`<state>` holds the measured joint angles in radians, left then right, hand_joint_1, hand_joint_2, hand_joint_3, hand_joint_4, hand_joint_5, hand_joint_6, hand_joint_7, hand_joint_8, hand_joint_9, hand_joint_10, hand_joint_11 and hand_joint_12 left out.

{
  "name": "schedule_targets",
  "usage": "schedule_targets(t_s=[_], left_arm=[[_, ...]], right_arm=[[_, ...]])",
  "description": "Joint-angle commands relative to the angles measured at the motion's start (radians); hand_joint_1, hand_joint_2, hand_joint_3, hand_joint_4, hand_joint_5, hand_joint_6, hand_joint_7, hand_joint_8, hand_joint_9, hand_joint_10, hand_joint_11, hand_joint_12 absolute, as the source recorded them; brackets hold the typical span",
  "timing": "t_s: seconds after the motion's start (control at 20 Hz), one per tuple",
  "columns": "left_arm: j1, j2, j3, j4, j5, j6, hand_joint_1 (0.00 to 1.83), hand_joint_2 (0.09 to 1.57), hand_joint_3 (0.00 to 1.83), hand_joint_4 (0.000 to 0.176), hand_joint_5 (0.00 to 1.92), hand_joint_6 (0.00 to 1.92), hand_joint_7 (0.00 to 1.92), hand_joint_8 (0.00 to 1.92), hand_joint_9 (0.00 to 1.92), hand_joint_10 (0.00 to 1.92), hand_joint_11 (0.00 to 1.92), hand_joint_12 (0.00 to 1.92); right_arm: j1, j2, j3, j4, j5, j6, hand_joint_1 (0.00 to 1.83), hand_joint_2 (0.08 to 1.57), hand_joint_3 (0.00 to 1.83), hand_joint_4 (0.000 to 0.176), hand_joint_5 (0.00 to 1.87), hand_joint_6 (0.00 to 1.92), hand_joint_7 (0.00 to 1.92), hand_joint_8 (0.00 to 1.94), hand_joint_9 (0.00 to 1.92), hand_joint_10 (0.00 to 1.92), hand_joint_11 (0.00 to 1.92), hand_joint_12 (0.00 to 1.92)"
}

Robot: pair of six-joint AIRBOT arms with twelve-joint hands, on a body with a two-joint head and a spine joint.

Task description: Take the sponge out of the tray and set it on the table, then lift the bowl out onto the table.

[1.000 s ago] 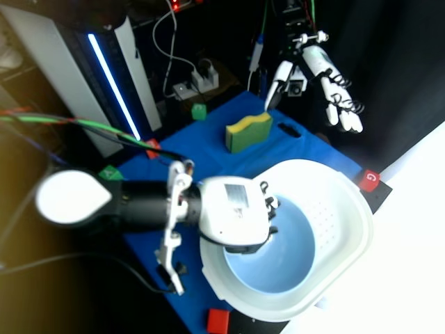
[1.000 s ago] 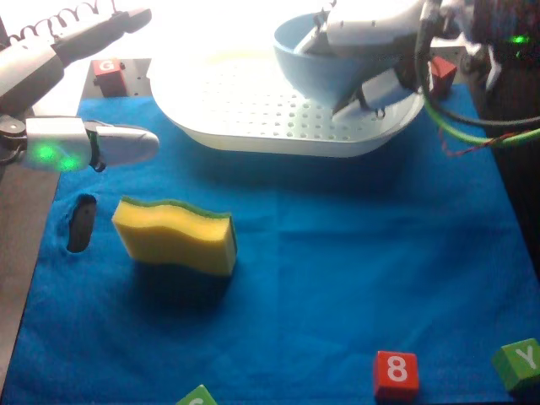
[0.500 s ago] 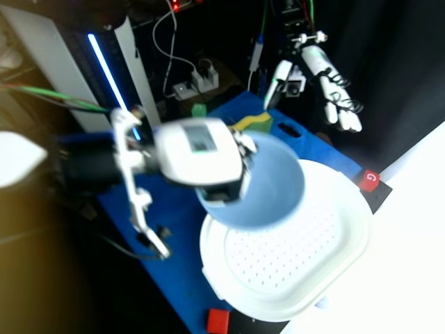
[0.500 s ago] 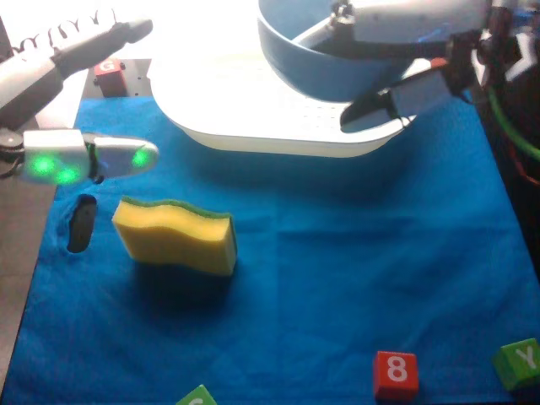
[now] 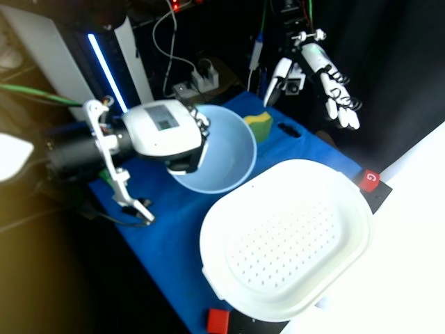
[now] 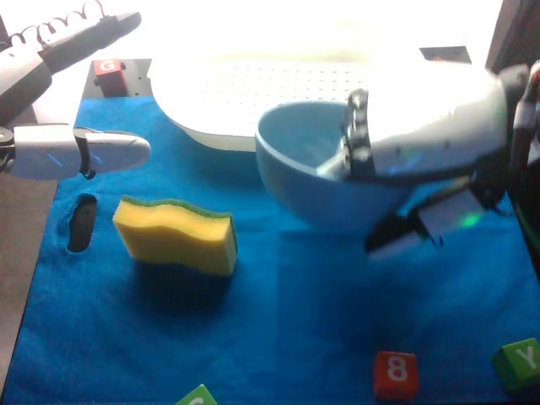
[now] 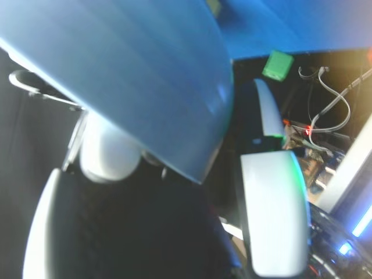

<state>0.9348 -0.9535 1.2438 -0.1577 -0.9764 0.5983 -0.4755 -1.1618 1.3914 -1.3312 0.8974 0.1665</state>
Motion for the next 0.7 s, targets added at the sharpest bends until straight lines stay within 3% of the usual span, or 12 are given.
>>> schedule_targets(t_s=[0.0, 0.1, 0.2, 0.25, 0.3, 0.35, 0.4, 0.45, 0.5, 0.55, 0.6, 0.65], left_arm=[[-0.007, 0.006, -0.003, -0.016, -0.121, -0.008, 0.69, 0.88, 0.0, 0.163, 0.14, 0.01, 0.12, 0.0, 0.05, 0.0, 0.03, 0.03], [-0.006, 0.006, -0.004, -0.016, -0.12, -0.008, 0.68, 0.89, 0.0, 0.163, 0.14, 0.0, 0.12, 0.0, 0.04, 0.0, 0.0, 0.02], [-0.007, 0.006, -0.003, -0.016, -0.119, -0.008, 0.68, 0.89, 0.0, 0.15, 0.14, 0.0, 0.12, 0.0, 0.05, 0.0, 0.0, 0.02], [-0.007, 0.007, -0.003, -0.016, -0.12, -0.008, 0.68, 0.89, 0.0, 0.147, 0.14, 0.0, 0.12, 0.0, 0.05, 0.0, 0.02, 0.03], [-0.007, 0.007, -0.004, -0.016, -0.121, -0.008, 0.67, 0.9, 0.0, 0.136, 0.14, 0.0, 0.12, 0.0, 0.05, 0.0, 0.01, 0.03], [-0.007, 0.007, -0.004, -0.016, -0.122, -0.008, 0.67, 0.9, 0.0, 0.144, 0.14, 0.0, 0.13, 0.0, 0.05, 0.0, 0.01, 0.03], [-0.007, 0.007, -0.004, -0.016, -0.122, -0.008, 0.67, 0.9, 0.0, 0.138, 0.14, 0.0, 0.13, 0.0, 0.05, 0.0, 0.0, 0.0], [-0.007, 0.006, -0.004, -0.016, -0.123, -0.008, 0.67, 0.9, 0.0, 0.143, 0.14, 0.0, 0.13, 0.0, 0.04, 0.0, 0.0, 0.0], [-0.006, 0.006, -0.005, -0.016, -0.125, -0.008, 0.68, 0.91, 0.01, 0.148, 0.14, 0.0, 0.12, 0.0, 0.04, 0.0, 0.0, 0.0], [-0.006, 0.006, -0.005, -0.016, -0.126, -0.009, 0.68, 0.91, 0.0, 0.158, 0.14, 0.0, 0.12, 0.0, 0.03, 0.0, 0.01, 0.0], [-0.006, 0.006, -0.005, -0.016, -0.127, -0.009, 0.68, 0.91, 0.0, 0.168, 0.15, 0.0, 0.13, 0.0, 0.04, 0.0, 0.02, 0.01], [-0.006, 0.006, -0.005, -0.016, -0.127, -0.009, 0.66, 0.91, 0.0, 0.167, 0.14, 0.0, 0.13, 0.0, 0.05, 0.01, 0.04, 0.02]], right_arm=[[-0.004, -0.012, 0.011, 0.068, 0.056, 0.027, 1.04, 1.34, 0.0, 0.0, 0.59, 1.57, 1.1, 1.94, 1.51, 1.92, 1.66, 1.92], [-0.041, -0.04, 0.048, 0.06, 0.056, 0.078, 1.0, 1.39, 0.01, 0.0, 0.5, 1.69, 1.05, 1.94, 1.52, 1.92, 1.68, 1.92], [-0.056, -0.061, 0.073, 0.041, 0.056, 0.117, 1.01, 1.39, 0.0, 0.0, 0.52, 1.66, 1.04, 1.94, 1.5, 1.92, 1.65, 1.92], [-0.057, -0.068, 0.079, 0.027, 0.056, 0.134, 1.03, 1.36, 0.0, 0.0, 0.56, 1.61, 0.96, 1.94, 1.42, 1.92, 1.59, 1.92], [-0.057, -0.069, 0.079, 0.027, 0.056, 0.136, 0.85, 1.4, 0.0, 0.0, 0.5, 1.69, 0.76, 1.72, 1.17, 1.88, 1.38, 1.92], [-0.057, -0.069, 0.076, 0.027, 0.056, 0.138, 0.56, 1.4, 0.0, 0.0, 0.35, 0.81, 0.6, 1.53, 0.95, 1.84, 1.2, 1.92], [-0.057, -0.069, 0.066, 0.027, 0.056, 0.138, 0.34, 1.37, 0.0, 0.0, 0.36, 0.3, 0.41, 1.11, 0.69, 1.63, 0.97, 1.77], [-0.057, -0.064, 0.055, 0.032, 0.056, 0.138, 0.09, 1.37, 0.0, 0.0, 0.35, 0.1, 0.36, 0.53, 0.61, 0.95, 0.8, 1.36], [-0.057, -0.056, 0.047, 0.038, 0.058, 0.138, 0.02, 1.35, 0.0, 0.0, 0.33, 0.02, 0.39, 0.18, 0.58, 0.5, 0.57, 1.15], [-0.057, -0.047, 0.037, 0.046, 0.06, 0.138, 0.0, 1.32, 0.0, 0.015, 0.23, 0.01, 0.3, 0.06, 0.4, 0.3, 0.16, 0.97], [-0.057, -0.037, 0.028, 0.057, 0.066, 0.138, 0.0, 1.27, 0.0, 0.063, 0.13, 0.0, 0.2, 0.03, 0.26, 0.15, 0.03, 0.73], [-0.057, -0.027, 0.021, 0.073, 0.076, 0.138, 0.0, 1.24, 0.0, 0.073, 0.08, 0.0, 0.12, 0.02, 0.17, 0.06, 0.01, 0.51]])
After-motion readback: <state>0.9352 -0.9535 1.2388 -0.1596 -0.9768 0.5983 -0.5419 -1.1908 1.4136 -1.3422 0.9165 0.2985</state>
